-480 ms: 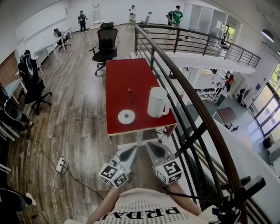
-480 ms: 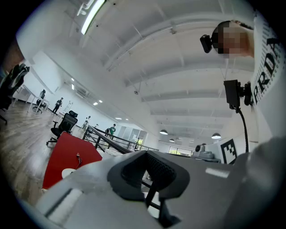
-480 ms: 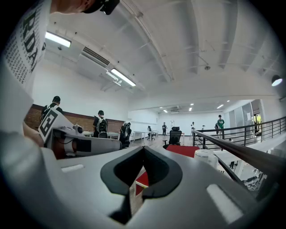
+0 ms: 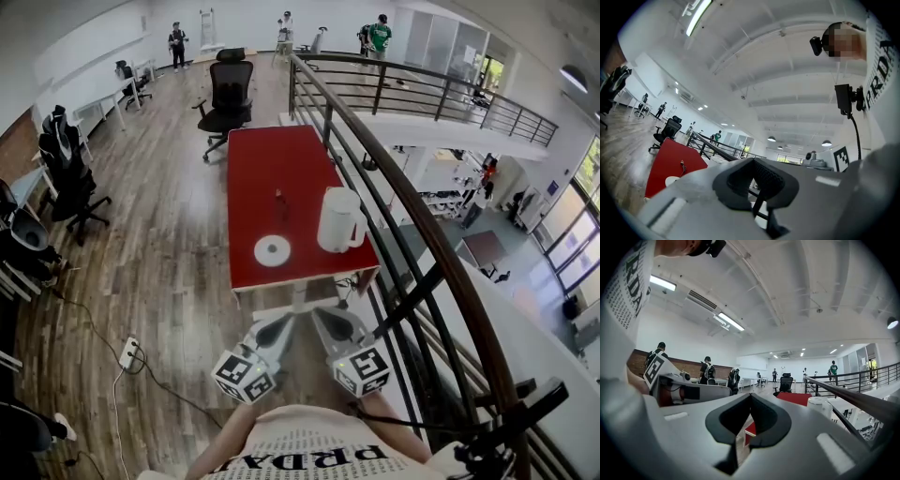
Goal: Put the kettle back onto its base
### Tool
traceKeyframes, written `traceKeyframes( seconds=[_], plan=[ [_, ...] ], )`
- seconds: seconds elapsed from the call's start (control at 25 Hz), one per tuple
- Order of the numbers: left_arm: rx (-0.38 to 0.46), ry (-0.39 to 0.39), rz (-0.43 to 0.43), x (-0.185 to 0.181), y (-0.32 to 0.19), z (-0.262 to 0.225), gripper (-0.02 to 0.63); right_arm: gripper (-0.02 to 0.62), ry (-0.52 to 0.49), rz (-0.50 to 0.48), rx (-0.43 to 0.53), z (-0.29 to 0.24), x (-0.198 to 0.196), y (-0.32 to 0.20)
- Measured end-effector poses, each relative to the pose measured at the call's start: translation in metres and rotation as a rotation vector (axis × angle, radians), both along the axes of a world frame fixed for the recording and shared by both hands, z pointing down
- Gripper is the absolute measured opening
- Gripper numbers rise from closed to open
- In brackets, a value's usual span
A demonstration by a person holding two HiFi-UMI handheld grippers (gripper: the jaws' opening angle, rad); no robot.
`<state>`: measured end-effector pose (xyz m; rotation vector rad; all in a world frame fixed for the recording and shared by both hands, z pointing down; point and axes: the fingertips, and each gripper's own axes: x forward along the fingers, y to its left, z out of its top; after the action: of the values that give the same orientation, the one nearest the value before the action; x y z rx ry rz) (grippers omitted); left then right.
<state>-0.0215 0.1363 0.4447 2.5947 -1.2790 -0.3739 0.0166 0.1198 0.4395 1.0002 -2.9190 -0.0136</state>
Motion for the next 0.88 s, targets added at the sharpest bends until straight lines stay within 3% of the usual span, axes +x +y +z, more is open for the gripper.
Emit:
traceKeyframes(
  seconds=[0.88],
  plan=[
    [0.005, 0.001, -0.008, -0.0051, -0.002, 0.0005, -0.009, 0.008, 0.011, -0.02, -0.012, 0.0058, -0.0053, -0.001]
  ],
)
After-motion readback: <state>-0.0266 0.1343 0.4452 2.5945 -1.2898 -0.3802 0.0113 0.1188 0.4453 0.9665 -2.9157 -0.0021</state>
